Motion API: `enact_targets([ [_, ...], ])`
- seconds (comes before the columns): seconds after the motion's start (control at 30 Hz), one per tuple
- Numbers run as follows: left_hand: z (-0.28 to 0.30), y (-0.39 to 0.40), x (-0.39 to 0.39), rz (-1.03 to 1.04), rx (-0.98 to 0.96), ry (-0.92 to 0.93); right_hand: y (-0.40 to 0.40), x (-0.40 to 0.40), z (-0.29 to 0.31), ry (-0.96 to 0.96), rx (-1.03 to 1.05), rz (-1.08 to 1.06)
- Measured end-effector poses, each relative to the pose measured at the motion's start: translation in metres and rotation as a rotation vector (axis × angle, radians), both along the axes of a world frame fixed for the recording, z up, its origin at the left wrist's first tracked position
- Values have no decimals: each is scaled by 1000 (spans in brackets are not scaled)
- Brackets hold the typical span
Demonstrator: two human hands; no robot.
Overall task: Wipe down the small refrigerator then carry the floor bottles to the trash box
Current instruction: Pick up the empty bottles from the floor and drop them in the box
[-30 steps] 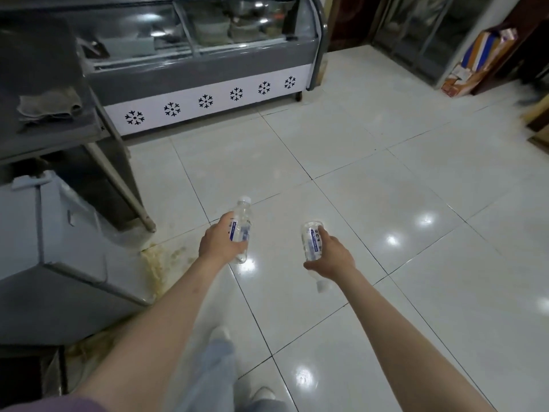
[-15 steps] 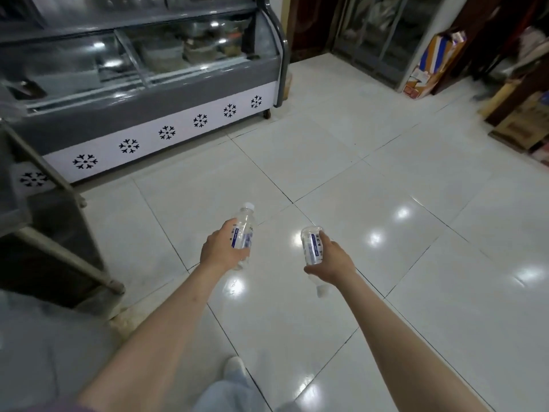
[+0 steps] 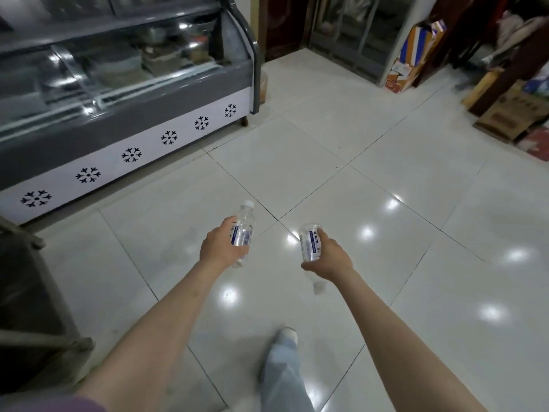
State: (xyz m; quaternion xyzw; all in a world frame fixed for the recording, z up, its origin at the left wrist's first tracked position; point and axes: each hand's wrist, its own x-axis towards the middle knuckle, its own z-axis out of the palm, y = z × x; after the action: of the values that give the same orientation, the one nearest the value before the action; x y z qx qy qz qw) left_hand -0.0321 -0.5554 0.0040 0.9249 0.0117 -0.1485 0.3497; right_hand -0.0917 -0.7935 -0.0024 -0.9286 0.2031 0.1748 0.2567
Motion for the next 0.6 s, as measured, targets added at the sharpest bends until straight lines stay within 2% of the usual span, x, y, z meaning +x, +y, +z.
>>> enact_targets([
  [0.3,-7,-91,100,42,-7,39,-93,115,0,4,4,24],
  [0.6,-9,-144,208,63,7,55,-145,227,-2,15,10,59],
])
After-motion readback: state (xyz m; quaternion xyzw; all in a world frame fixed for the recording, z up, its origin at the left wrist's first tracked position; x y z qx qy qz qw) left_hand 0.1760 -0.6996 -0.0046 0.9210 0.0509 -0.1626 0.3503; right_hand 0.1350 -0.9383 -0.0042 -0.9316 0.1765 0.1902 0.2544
